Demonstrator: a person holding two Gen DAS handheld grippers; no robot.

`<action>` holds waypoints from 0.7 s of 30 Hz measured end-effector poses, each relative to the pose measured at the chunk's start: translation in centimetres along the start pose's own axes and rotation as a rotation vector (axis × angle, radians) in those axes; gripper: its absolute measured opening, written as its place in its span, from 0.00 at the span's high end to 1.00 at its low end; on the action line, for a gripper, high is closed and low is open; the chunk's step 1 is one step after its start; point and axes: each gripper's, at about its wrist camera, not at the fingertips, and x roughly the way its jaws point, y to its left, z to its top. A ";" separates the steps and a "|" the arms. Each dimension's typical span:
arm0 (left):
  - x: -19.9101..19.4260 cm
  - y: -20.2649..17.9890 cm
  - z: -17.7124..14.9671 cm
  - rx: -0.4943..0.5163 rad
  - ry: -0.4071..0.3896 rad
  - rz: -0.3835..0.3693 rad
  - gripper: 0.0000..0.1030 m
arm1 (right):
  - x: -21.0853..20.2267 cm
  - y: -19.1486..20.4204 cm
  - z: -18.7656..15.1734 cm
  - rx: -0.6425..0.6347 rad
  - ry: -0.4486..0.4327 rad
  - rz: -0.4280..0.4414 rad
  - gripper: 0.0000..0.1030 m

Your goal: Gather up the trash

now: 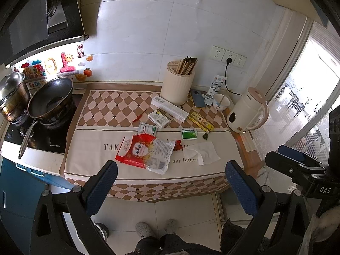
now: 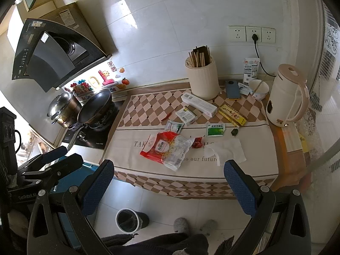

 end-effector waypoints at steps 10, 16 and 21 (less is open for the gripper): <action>-0.1 -0.3 0.1 -0.004 0.002 -0.001 0.00 | 0.1 -0.1 0.0 0.002 0.002 0.004 0.00; -0.1 -0.5 -0.1 -0.005 0.005 -0.002 0.00 | 0.3 0.8 0.0 0.001 0.006 0.008 0.00; -0.1 -0.4 0.5 -0.002 0.004 -0.006 0.00 | 0.2 0.9 0.1 0.003 0.007 0.012 0.00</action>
